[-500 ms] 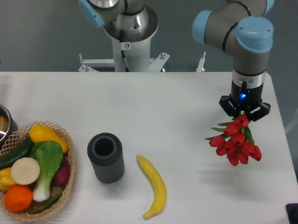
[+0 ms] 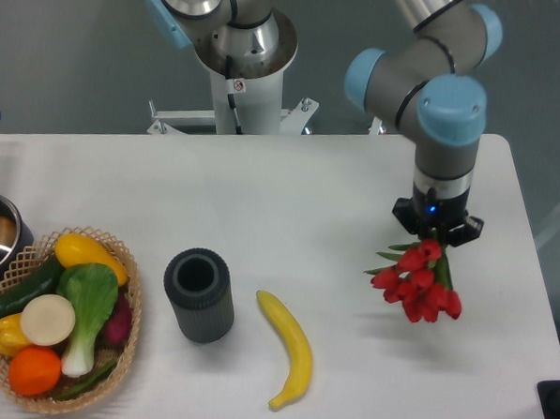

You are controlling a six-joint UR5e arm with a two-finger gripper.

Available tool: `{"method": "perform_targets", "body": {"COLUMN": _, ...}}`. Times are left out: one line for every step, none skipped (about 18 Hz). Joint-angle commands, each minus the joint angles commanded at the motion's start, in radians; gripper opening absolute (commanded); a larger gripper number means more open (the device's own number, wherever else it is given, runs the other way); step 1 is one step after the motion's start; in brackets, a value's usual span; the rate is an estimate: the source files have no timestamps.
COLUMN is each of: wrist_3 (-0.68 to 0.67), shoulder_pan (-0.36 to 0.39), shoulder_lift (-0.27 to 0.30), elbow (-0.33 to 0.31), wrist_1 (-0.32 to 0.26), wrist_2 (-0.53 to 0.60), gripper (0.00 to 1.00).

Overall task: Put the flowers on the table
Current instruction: 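Lower the held red tulips toward the table with the gripper, then open the gripper to release the tulips onto the table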

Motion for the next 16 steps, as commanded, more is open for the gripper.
{"method": "perform_targets", "body": {"wrist_3": 0.0, "shoulder_pan": -0.008, "shoulder_lift": -0.002, "elbow": -0.003, "wrist_1": 0.0, "wrist_2": 0.0, "gripper": 0.0}}
{"method": "perform_targets", "body": {"wrist_3": 0.0, "shoulder_pan": -0.017, "shoulder_lift": -0.008, "elbow": -0.005, "wrist_1": 0.0, "wrist_2": -0.002, "gripper": 0.04}}
{"method": "perform_targets", "body": {"wrist_3": -0.002, "shoulder_pan": -0.029, "shoulder_lift": -0.014, "elbow": -0.009, "wrist_1": 0.002, "wrist_2": -0.002, "gripper": 0.12}}
{"method": "perform_targets", "body": {"wrist_3": 0.0, "shoulder_pan": -0.035, "shoulder_lift": -0.015, "elbow": -0.011, "wrist_1": 0.002, "wrist_2": -0.003, "gripper": 0.28}}
{"method": "perform_targets", "body": {"wrist_3": -0.002, "shoulder_pan": -0.037, "shoulder_lift": -0.014, "elbow": -0.009, "wrist_1": 0.002, "wrist_2": -0.008, "gripper": 0.42}}
{"method": "perform_targets", "body": {"wrist_3": -0.003, "shoulder_pan": -0.038, "shoulder_lift": -0.012, "elbow": -0.011, "wrist_1": 0.002, "wrist_2": -0.023, "gripper": 0.52}}
{"method": "perform_targets", "body": {"wrist_3": -0.011, "shoulder_pan": -0.041, "shoulder_lift": -0.011, "elbow": -0.012, "wrist_1": 0.003, "wrist_2": -0.047, "gripper": 0.73}}
{"method": "perform_targets", "body": {"wrist_3": -0.026, "shoulder_pan": -0.042, "shoulder_lift": -0.011, "elbow": -0.015, "wrist_1": 0.011, "wrist_2": -0.07, "gripper": 1.0}}
{"method": "perform_targets", "body": {"wrist_3": -0.04, "shoulder_pan": -0.043, "shoulder_lift": -0.009, "elbow": -0.017, "wrist_1": 0.024, "wrist_2": -0.09, "gripper": 1.0}}
{"method": "perform_targets", "body": {"wrist_3": -0.043, "shoulder_pan": -0.043, "shoulder_lift": -0.009, "elbow": -0.021, "wrist_1": 0.035, "wrist_2": -0.098, "gripper": 1.0}}
{"method": "perform_targets", "body": {"wrist_3": -0.044, "shoulder_pan": -0.043, "shoulder_lift": -0.009, "elbow": -0.023, "wrist_1": 0.043, "wrist_2": -0.095, "gripper": 1.0}}
{"method": "perform_targets", "body": {"wrist_3": -0.043, "shoulder_pan": -0.043, "shoulder_lift": -0.009, "elbow": -0.031, "wrist_1": 0.054, "wrist_2": -0.086, "gripper": 1.0}}
{"method": "perform_targets", "body": {"wrist_3": -0.04, "shoulder_pan": -0.042, "shoulder_lift": -0.008, "elbow": -0.034, "wrist_1": 0.072, "wrist_2": -0.084, "gripper": 1.0}}
{"method": "perform_targets", "body": {"wrist_3": -0.04, "shoulder_pan": -0.037, "shoulder_lift": -0.008, "elbow": -0.035, "wrist_1": 0.083, "wrist_2": -0.083, "gripper": 1.0}}
{"method": "perform_targets", "body": {"wrist_3": -0.037, "shoulder_pan": -0.026, "shoulder_lift": -0.006, "elbow": -0.031, "wrist_1": 0.097, "wrist_2": -0.084, "gripper": 1.0}}
{"method": "perform_targets", "body": {"wrist_3": -0.034, "shoulder_pan": -0.013, "shoulder_lift": -0.006, "elbow": -0.031, "wrist_1": 0.11, "wrist_2": -0.086, "gripper": 1.0}}
